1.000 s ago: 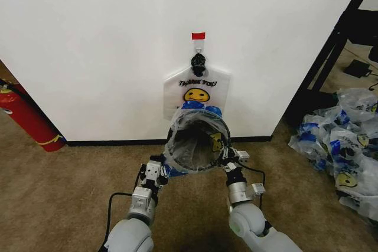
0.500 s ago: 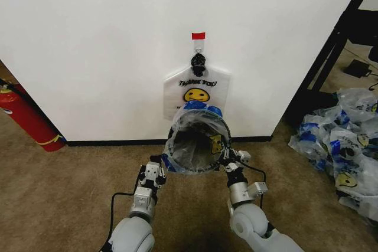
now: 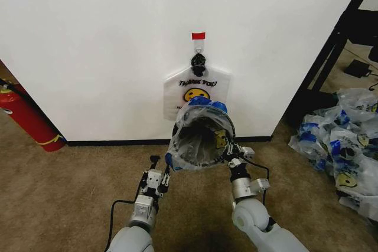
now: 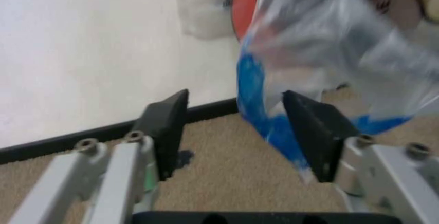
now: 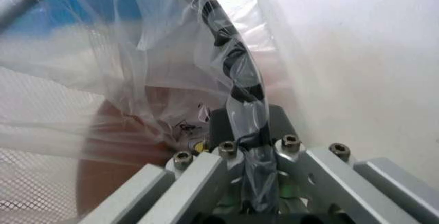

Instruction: Pick up the garbage bag from the wall and place it over the trash bin.

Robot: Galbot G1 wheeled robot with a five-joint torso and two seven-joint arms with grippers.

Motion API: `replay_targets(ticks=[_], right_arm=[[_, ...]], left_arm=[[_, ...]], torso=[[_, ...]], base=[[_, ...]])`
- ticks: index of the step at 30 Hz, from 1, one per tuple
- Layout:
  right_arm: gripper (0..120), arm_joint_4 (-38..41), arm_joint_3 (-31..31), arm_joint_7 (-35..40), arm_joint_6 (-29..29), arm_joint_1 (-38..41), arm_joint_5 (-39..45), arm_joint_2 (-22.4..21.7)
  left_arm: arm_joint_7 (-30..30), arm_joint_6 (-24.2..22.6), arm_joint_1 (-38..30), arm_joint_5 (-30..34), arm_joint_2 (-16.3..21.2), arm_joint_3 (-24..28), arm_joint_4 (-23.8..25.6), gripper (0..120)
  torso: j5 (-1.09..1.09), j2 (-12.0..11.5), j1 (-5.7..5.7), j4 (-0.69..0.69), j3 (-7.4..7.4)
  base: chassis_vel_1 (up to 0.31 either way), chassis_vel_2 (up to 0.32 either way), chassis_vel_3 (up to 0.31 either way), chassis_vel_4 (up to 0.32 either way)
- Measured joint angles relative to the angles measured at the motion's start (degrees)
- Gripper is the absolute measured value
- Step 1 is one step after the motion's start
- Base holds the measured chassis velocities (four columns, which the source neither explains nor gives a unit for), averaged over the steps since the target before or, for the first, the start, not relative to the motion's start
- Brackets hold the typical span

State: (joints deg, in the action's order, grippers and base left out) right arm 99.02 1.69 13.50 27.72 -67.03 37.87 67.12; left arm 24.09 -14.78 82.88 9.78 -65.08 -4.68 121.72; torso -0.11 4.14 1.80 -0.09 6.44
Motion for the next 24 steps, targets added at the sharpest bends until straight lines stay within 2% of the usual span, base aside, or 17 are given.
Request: replay_targets(ticks=[3,8,12,16,22,24], right_arm=[[0,-0.3,0.1,-0.1,0.0,-0.1,0.0,-0.1],[0,0.2,-0.4,-0.6,0.1,-0.4,0.4,0.0],[0,1.0,-0.7,-1.0,0.0,-0.8,0.5,-0.1],[0,1.6,-0.9,-1.4,0.0,-1.3,0.8,-0.2],[0,1.9,-0.9,-1.6,0.0,-1.5,1.2,-0.2],[0,1.9,-0.9,-1.6,0.0,-1.5,1.2,-0.2]], left_arm=[[0.0,-0.4,0.3,0.3,0.2,-0.1,1.3,69],[0.0,-1.1,-0.8,0.6,0.0,-0.2,0.5,93],[0.0,-1.2,-1.7,0.8,-0.3,0.0,-0.8,96],[0.1,-1.2,-2.3,1.1,-0.7,0.1,-1.5,87],[0.2,-0.8,-2.5,1.4,-0.7,0.1,-1.8,62],[0.2,-0.5,-2.6,1.4,-0.8,0.1,-1.9,58]], torso=[[0.0,0.0,0.0,0.0,0.0],[0.0,0.0,0.0,0.0,0.0],[0.0,0.0,0.0,0.0,0.0],[0.0,0.0,0.0,0.0,0.0],[0.0,0.0,0.0,0.0,0.0],[0.0,0.0,0.0,0.0,0.0]], base=[[0.0,0.0,0.0,0.0],[0.0,0.0,0.0,0.0],[0.0,0.0,0.0,0.0],[0.0,0.0,0.0,0.0],[0.0,0.0,0.0,0.0],[0.0,0.0,0.0,0.0]])
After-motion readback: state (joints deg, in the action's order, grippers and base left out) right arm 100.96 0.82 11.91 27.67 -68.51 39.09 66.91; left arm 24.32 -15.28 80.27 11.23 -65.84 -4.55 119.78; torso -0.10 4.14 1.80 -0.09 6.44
